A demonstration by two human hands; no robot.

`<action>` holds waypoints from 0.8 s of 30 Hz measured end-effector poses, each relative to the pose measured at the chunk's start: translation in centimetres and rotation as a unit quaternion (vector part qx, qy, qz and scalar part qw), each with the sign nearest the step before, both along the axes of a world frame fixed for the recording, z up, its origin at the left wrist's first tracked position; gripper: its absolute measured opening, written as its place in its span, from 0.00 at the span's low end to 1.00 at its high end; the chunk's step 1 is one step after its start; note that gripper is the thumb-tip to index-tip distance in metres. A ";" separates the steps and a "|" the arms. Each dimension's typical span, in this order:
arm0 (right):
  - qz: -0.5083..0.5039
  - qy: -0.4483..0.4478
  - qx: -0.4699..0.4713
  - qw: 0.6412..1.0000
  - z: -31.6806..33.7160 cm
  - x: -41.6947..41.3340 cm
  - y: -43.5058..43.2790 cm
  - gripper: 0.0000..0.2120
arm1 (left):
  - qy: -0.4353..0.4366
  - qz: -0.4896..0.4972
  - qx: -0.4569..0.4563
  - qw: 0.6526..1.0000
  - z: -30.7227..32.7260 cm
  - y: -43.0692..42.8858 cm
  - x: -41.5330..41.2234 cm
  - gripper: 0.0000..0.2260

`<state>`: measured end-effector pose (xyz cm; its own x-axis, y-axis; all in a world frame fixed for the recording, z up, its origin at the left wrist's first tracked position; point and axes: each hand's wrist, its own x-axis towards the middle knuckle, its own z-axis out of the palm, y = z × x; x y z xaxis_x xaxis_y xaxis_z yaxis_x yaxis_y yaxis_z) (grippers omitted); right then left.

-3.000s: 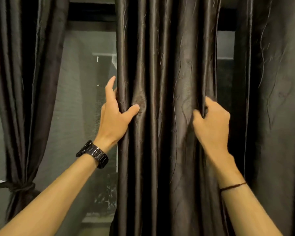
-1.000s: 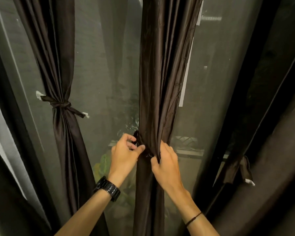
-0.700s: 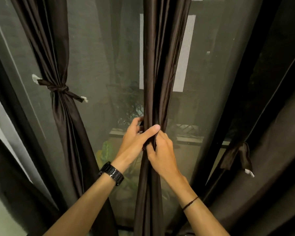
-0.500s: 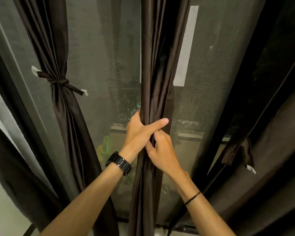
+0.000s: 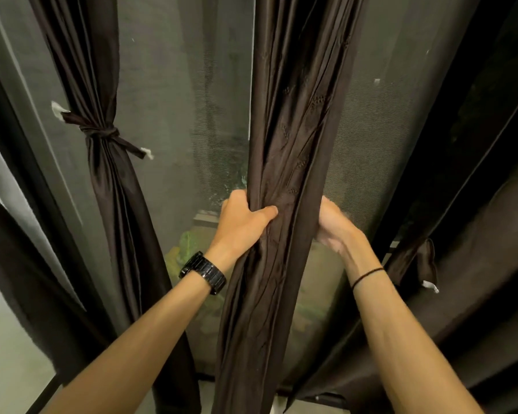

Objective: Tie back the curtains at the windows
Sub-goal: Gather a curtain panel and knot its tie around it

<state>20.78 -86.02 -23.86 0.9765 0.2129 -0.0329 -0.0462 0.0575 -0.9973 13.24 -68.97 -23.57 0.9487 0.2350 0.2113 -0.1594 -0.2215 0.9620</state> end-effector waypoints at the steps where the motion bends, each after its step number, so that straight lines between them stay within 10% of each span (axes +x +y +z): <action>1: 0.045 0.028 -0.015 0.998 0.1 -0.1 0.2 0.10 | 0.005 0.000 0.005 1.000 0.0 0.1 0.1 0.12; 6: 0.145 0.077 -0.027 0.986 0.2 -0.5 0.5 0.12 | 0.001 0.025 0.075 0.997 0.1 0.6 0.8 0.13; 17: 0.040 0.048 -0.047 0.997 -1.8 2.1 -1.7 0.10 | 0.017 -0.058 0.071 0.996 0.1 0.9 2.1 0.17; 22: -0.018 -0.184 -0.184 0.965 0.2 0.7 -0.8 0.02 | 0.010 0.029 0.134 0.990 -0.1 0.6 2.5 0.11; 24: -0.081 -0.245 -0.281 0.924 0.8 0.1 -1.2 0.15 | -0.033 0.067 0.173 0.982 -0.2 0.3 2.5 0.11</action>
